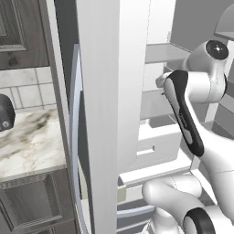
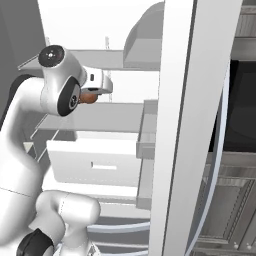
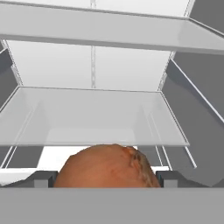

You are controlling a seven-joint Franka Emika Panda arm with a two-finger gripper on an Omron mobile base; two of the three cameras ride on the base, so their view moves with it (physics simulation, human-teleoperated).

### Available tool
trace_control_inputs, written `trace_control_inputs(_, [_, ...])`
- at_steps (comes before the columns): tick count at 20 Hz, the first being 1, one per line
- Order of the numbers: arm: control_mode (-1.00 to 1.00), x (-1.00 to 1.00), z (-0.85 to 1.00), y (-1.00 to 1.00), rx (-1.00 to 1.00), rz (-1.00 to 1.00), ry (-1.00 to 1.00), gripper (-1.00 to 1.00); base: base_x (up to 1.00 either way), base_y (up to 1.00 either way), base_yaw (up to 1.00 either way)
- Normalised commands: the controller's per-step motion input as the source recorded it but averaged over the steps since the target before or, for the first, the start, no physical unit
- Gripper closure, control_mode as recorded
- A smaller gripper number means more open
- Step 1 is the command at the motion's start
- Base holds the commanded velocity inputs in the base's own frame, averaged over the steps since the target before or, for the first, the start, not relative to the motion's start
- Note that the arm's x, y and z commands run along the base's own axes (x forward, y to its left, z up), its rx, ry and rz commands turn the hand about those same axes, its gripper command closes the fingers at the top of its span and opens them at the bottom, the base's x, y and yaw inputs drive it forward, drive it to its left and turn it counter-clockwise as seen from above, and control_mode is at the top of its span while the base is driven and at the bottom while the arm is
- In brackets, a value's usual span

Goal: Grab the lemon and onion from the fridge, place them in the blender, close the lid, and turn on the blender to create a marinade.

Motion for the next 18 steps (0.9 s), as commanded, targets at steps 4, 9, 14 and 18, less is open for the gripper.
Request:
trace_control_inputs(4, [1.00,0.00,0.00,0.00,0.00,0.00,0.00,1.00,-0.47,0.00,0.00])
trace_control_inputs(9, [1.00,0.00,0.00,0.00,0.00,0.00,0.00,1.00,-0.59,-0.01,0.00])
trace_control_inputs(14, [1.00,0.00,0.00,0.00,0.00,0.00,0.00,1.00,-0.65,-0.04,0.02])
trace_control_inputs(18, [1.00,0.00,0.00,0.00,0.00,0.00,0.00,1.00,-0.68,0.00,0.10])
